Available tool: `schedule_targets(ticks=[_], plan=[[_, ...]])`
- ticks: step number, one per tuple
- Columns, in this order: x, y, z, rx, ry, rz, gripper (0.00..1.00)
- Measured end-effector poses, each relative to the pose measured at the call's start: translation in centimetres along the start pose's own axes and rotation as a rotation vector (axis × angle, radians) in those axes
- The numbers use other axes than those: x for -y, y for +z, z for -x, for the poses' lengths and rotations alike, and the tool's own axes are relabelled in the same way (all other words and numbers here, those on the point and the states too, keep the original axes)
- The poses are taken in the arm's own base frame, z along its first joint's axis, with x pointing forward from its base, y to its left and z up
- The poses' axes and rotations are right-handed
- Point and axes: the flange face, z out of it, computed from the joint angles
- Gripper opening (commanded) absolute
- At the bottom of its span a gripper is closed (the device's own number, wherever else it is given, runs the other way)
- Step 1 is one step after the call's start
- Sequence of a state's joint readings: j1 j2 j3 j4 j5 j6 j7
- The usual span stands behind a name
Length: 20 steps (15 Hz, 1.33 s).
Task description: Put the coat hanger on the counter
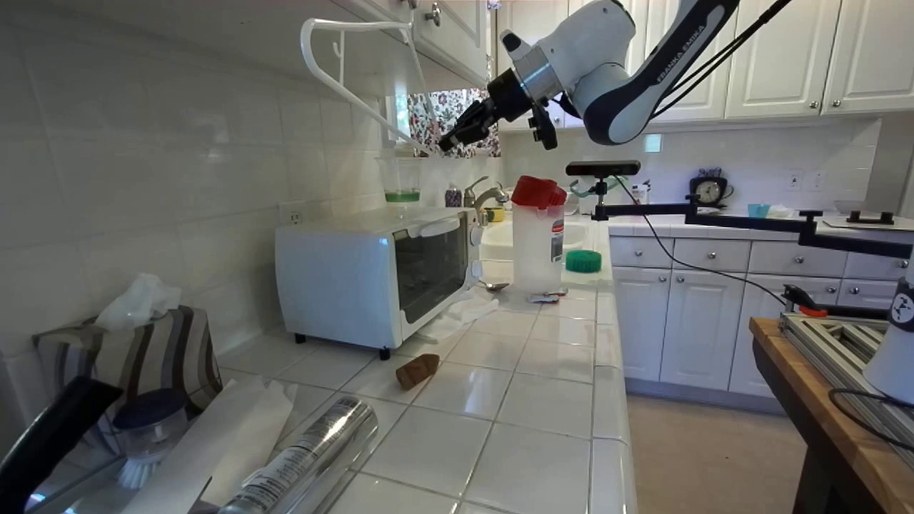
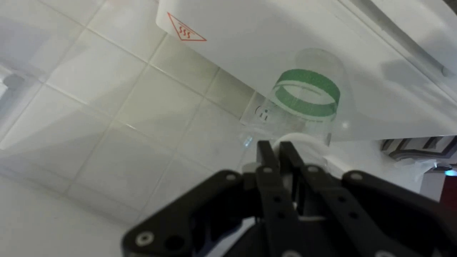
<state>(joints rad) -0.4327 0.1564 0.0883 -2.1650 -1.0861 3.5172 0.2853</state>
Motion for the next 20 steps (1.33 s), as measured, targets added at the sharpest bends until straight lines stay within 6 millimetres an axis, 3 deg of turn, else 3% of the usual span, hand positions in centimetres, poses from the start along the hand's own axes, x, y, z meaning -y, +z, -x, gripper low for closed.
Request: schedule_targets(ticks=[4, 11, 20], plan=[[-0.6, -2.5, 0.4, 0.012, 0.005, 0.03, 0.03], [1.5, -4.5, 3.3, 0.072, 0.035, 0.009, 0.03], [-3.1, -8.2, 4.2, 0.082, 0.063, 0.128, 0.03]])
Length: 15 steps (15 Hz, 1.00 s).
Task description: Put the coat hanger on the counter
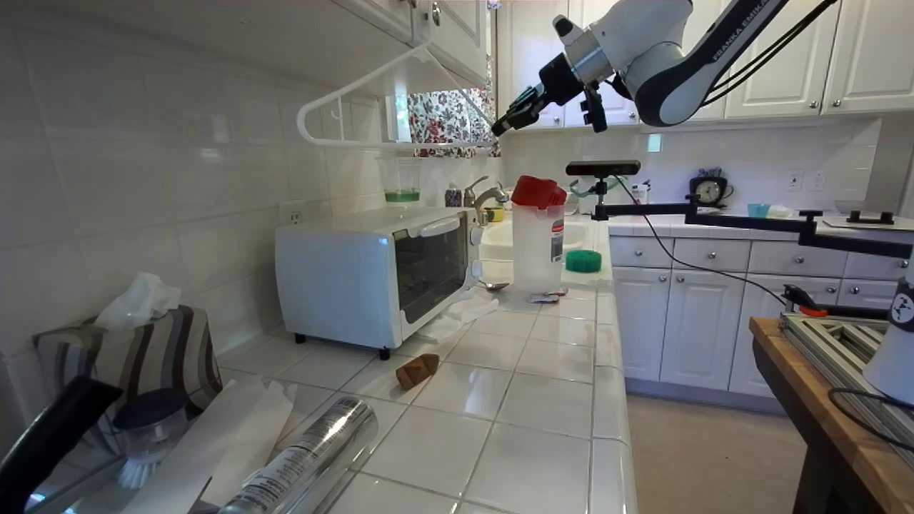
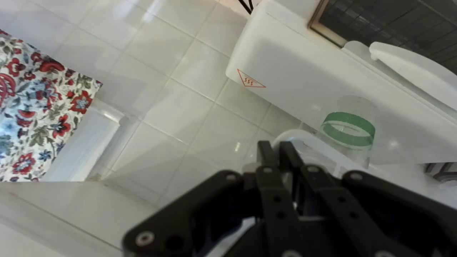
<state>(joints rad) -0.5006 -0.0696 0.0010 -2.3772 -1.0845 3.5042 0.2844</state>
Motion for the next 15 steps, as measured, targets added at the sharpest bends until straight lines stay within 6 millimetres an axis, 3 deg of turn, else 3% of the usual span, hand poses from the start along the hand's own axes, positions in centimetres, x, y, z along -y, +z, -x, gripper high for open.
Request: schedule_targets(ticks=[2, 6, 11, 15], plan=[[0.7, 0.1, 0.8, 0.019, 0.005, -0.014, 0.03], [4.0, 0.4, 3.8, 0.09, 0.029, -0.077, 0.03], [5.1, -0.9, 5.3, 0.124, 0.065, -0.084, 0.03], [11.4, -1.1, 8.6, 0.204, 0.113, -0.229, 0.03]])
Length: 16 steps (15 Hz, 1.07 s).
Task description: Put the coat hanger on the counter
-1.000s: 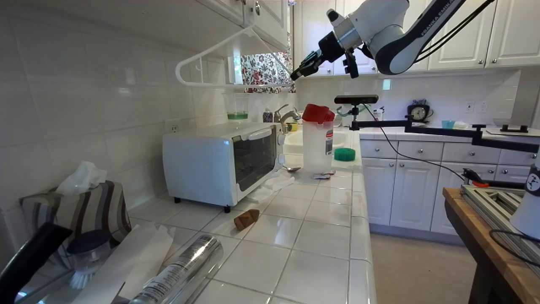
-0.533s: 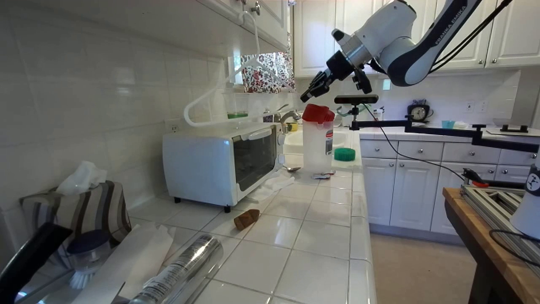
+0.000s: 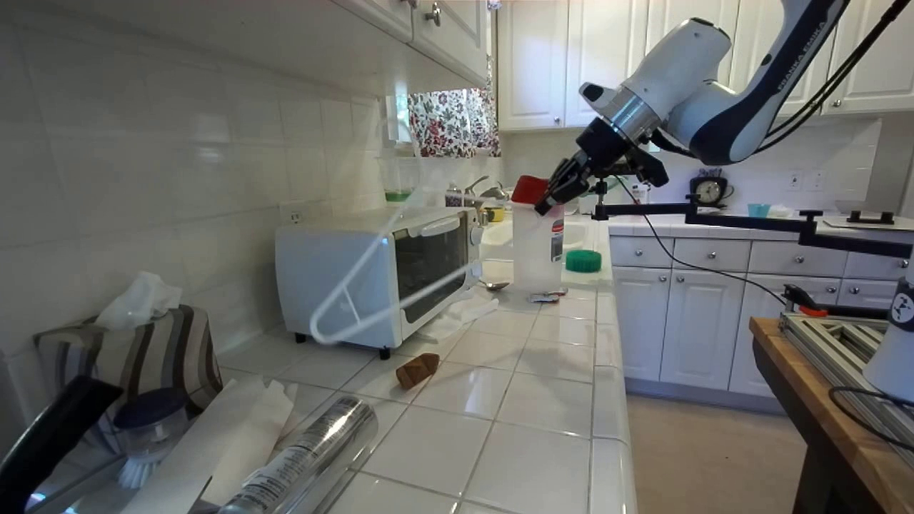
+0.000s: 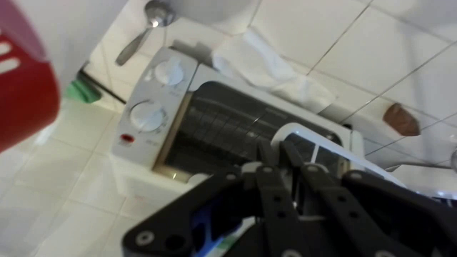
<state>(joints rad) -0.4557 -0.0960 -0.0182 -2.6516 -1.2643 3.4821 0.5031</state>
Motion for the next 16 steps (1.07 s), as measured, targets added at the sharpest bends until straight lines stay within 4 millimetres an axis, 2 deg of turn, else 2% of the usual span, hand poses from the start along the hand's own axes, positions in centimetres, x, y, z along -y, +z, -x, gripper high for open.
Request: schedule_targets(ticks=[2, 6, 9, 12, 13, 14, 16], plan=[[1.9, 0.9, 2.1, 0.055, 0.028, -0.058, 0.03], [2.4, 1.7, 5.5, 0.132, 0.085, -0.101, 0.03], [1.7, 1.5, 6.3, 0.151, 0.117, -0.096, 0.03], [0.7, 1.2, 5.9, 0.145, 0.133, -0.078, 0.03], [0.4, 1.1, 5.7, 0.141, 0.137, -0.07, 0.35], [0.1, 1.0, 5.4, 0.135, 0.141, -0.063, 0.36], [-0.6, 0.8, 4.6, 0.12, 0.152, -0.044, 0.49]])
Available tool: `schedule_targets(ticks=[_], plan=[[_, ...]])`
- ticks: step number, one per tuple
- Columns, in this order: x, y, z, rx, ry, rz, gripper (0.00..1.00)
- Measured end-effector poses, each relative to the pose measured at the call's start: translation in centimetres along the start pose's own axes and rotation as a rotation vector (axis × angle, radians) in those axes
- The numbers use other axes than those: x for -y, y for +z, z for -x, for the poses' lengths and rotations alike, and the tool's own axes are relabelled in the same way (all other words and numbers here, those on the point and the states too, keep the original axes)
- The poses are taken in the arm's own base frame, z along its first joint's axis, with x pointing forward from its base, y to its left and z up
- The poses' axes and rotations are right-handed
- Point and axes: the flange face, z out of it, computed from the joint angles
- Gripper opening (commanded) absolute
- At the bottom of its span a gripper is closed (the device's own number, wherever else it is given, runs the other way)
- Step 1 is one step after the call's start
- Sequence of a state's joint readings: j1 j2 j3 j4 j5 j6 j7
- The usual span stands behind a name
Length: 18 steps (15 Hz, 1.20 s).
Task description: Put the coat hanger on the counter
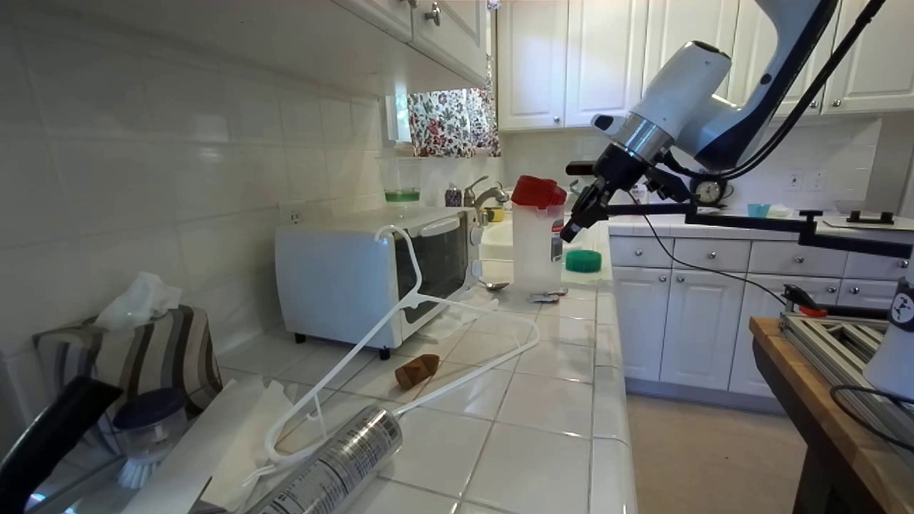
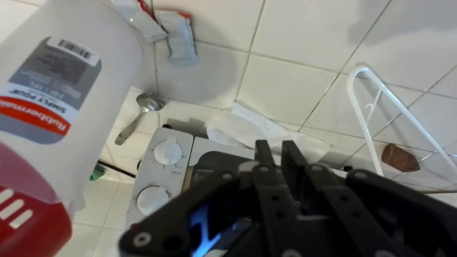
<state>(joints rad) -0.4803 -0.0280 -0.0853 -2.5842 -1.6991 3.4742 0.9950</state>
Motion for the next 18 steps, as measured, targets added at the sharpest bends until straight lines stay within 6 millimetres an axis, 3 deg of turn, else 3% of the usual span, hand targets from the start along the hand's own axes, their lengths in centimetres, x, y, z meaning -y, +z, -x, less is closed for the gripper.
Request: schedule_targets(ticks=[4, 7, 10, 12, 18], plan=[[0.2, -0.6, -1.1, -0.025, 0.051, 0.006, 0.77], [1.7, 0.2, 0.0, 0.009, 0.131, -0.047, 0.99], [2.2, 1.1, 2.0, 0.075, 0.202, -0.1, 1.0], [1.4, 1.0, 2.3, 0.096, 0.233, -0.09, 1.0], [-2.1, -1.5, -0.5, 0.068, 0.225, -0.021, 1.0]])
